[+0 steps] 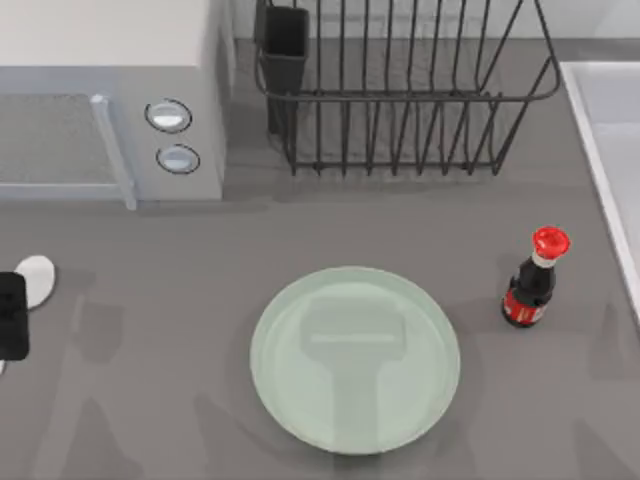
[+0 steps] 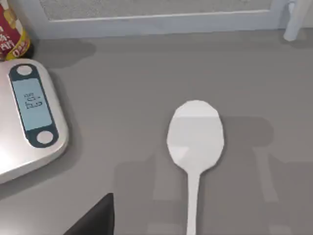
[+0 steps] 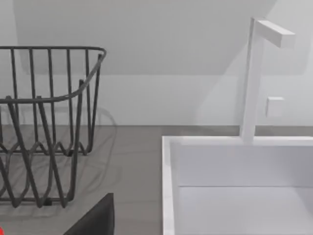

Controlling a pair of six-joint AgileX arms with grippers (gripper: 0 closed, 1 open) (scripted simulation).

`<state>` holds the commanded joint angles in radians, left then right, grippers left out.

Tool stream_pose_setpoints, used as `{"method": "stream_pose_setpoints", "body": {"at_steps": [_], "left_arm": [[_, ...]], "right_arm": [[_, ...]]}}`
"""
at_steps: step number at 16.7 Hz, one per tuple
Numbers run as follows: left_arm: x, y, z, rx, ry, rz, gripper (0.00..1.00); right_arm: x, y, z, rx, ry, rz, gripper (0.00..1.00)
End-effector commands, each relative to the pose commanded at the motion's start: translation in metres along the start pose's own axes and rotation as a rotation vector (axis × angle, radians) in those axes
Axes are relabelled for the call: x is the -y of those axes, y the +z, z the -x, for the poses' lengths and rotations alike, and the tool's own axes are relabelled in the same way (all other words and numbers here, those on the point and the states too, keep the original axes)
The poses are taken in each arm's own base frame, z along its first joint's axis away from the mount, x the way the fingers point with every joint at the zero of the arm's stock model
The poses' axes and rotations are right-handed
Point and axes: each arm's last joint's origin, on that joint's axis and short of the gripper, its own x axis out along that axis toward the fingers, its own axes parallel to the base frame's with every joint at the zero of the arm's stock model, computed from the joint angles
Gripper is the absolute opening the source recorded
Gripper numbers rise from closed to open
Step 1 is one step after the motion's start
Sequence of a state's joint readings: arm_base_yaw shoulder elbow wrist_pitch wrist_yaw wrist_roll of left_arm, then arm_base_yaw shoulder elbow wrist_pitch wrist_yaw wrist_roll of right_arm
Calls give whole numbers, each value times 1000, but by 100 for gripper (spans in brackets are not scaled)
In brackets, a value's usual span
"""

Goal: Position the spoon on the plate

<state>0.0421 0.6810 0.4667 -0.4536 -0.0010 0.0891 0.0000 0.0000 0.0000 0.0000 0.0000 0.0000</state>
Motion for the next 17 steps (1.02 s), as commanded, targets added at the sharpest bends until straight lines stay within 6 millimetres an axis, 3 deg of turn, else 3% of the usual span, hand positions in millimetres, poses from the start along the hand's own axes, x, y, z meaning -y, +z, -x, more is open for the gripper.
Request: {"method": "stream_pose_setpoints", "body": {"at_steps": [5, 9, 13, 17], "left_arm": [[-9, 33, -48, -495, -44, -34, 100], [-17, 52, -84, -752, -81, -51, 100], [-22, 61, -110, -887, -104, -59, 100], [-23, 62, -113, -901, -107, -60, 100]], "right_arm": [[0, 0, 0, 0, 0, 0, 100], [0, 0, 0, 0, 0, 0, 100], [0, 0, 0, 0, 0, 0, 100], [0, 0, 0, 0, 0, 0, 100]]}}
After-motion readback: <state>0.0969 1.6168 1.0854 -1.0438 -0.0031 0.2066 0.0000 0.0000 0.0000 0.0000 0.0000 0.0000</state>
